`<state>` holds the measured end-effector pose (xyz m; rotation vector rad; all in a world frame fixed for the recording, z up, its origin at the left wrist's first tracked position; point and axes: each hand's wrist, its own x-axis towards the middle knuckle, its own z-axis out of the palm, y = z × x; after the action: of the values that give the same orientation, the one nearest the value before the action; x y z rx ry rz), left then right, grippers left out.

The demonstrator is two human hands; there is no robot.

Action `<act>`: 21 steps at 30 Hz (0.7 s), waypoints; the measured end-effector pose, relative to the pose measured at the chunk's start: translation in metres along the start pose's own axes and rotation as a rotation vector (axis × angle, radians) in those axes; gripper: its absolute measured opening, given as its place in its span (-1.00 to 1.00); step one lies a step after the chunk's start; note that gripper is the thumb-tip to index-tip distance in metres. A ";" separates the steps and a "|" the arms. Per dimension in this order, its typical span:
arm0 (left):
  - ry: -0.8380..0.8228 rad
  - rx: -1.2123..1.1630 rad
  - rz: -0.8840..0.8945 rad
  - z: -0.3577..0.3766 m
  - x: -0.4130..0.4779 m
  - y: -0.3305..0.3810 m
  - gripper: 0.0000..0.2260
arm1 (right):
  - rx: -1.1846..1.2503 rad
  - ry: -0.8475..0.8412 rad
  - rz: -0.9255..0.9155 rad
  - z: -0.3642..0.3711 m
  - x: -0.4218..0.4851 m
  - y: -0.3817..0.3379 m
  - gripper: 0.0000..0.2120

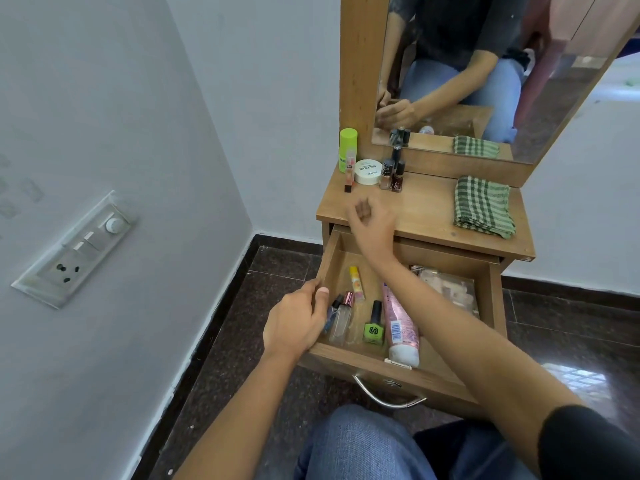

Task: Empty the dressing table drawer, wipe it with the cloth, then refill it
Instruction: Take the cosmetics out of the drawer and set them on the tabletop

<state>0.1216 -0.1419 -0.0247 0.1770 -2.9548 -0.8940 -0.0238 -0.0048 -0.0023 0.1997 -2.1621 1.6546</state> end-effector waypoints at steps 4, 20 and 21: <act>-0.005 0.014 0.002 0.000 0.001 -0.001 -0.58 | -0.601 -0.303 0.067 -0.019 -0.055 0.027 -0.78; -0.002 0.012 -0.004 -0.001 -0.001 0.001 -0.58 | -0.537 -0.451 0.186 -0.028 -0.039 -0.014 -0.90; 0.001 0.008 -0.009 -0.001 -0.001 0.001 -0.59 | -0.454 -0.461 0.150 -0.030 -0.030 -0.026 -0.94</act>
<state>0.1222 -0.1415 -0.0234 0.1906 -2.9594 -0.8830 0.0193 0.0121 0.0147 0.3138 -2.8985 1.2234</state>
